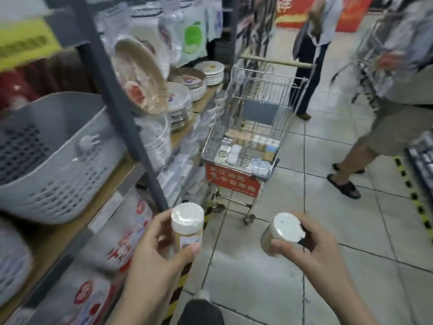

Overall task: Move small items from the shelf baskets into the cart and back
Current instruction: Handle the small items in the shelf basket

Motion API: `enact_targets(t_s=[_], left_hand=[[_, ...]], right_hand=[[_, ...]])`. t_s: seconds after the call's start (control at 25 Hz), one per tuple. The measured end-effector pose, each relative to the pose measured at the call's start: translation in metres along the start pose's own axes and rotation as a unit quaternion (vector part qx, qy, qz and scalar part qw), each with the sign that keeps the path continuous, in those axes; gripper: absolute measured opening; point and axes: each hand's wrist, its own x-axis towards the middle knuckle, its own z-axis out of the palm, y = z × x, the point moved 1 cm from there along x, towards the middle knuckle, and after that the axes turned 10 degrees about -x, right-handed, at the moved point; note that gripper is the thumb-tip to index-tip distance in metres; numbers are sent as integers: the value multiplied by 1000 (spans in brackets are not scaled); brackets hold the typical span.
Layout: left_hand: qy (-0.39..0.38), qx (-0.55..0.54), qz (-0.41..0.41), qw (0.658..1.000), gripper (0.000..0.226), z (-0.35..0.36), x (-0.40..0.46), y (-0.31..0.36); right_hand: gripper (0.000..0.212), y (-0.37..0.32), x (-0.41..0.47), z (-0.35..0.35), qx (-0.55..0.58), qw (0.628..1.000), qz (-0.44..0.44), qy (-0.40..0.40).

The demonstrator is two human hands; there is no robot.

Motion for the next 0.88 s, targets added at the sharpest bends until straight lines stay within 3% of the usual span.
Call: enact_targets(t_s=[0.28, 0.6, 0.88], left_hand=[[-44, 36, -34, 998, 61, 51, 172, -20], [-134, 54, -51, 988, 59, 162, 346, -14], [-96, 38, -86, 991, 60, 230, 433, -32]], right_hand=[[51, 45, 149, -7, 22, 997, 67, 37], [41, 82, 301, -41, 28, 994, 100, 45], [40, 128, 409, -82, 39, 992, 120, 23]])
